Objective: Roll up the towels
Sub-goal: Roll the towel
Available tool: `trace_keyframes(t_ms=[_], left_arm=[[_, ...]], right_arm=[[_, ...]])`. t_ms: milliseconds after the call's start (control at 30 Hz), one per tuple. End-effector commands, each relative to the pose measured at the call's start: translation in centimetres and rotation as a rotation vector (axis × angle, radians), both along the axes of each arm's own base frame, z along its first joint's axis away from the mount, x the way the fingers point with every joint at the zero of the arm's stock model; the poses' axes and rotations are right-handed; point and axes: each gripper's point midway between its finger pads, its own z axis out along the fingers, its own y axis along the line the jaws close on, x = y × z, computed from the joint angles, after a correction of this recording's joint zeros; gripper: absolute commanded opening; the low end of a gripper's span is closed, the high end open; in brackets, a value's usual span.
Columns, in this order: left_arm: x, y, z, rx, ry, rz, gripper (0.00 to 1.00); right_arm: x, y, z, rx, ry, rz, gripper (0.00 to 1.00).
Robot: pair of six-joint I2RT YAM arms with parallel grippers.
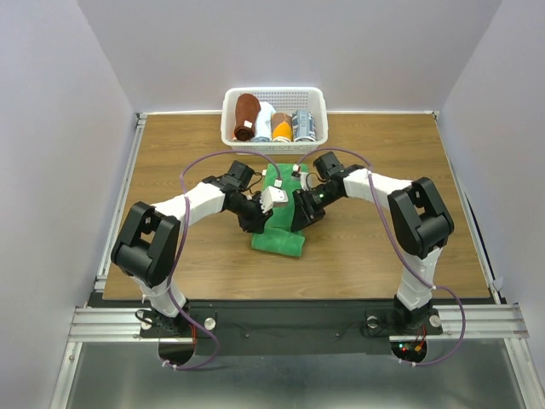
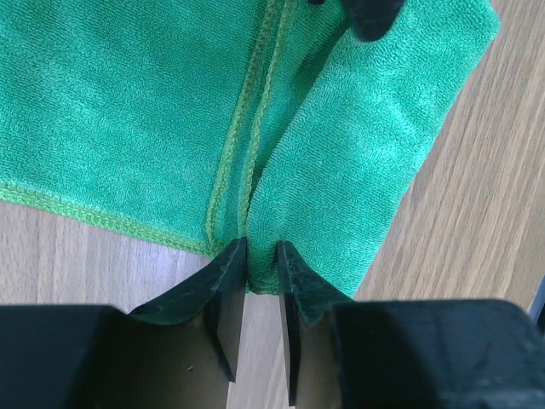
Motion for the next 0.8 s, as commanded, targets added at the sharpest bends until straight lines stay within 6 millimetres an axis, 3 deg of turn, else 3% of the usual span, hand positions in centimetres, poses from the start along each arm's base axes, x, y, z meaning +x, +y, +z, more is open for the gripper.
trace_keyframes(t_ms=[0,200,767], left_arm=[[0.2,-0.7,1.5,-0.044,-0.019,-0.014,0.33],[0.1,-0.6,1.6,-0.045,-0.021,-0.017,0.35],[0.5,-1.2,3.4,-0.096,-0.084,-0.031,0.45]], right_arm=[[1.3,0.4,-0.2,-0.026,-0.034,-0.014,0.4],[1.1,0.1,-1.8,-0.058,0.009,-0.028,0.4],[0.9,0.1,-2.2,-0.064,0.033,-0.03,0.41]])
